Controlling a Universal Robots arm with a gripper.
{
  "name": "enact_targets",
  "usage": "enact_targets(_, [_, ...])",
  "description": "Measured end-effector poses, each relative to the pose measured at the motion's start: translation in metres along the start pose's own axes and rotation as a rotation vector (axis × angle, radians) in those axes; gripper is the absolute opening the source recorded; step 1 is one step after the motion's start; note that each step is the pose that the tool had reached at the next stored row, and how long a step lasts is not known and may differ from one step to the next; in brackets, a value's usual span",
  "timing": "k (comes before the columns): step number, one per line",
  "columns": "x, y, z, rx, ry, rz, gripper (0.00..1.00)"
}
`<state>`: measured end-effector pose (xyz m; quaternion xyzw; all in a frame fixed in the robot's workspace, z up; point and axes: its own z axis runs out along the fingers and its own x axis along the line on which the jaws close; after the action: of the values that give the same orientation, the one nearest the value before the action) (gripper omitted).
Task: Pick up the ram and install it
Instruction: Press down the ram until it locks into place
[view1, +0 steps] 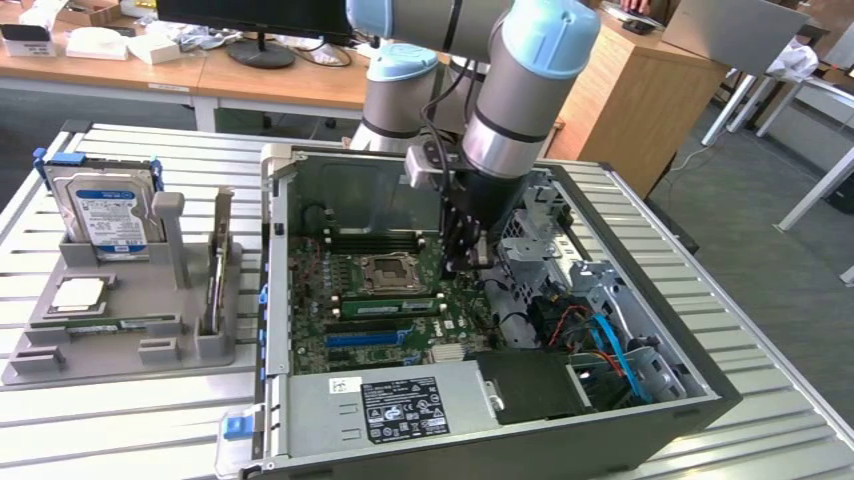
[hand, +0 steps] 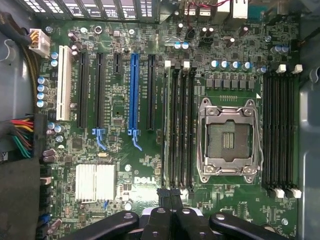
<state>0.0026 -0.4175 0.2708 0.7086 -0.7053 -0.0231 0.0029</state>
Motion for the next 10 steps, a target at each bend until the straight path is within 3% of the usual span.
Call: enact_targets(10, [0.0002, -0.0002, 0.0062, 0.0000, -0.0001, 0.000, 0.10])
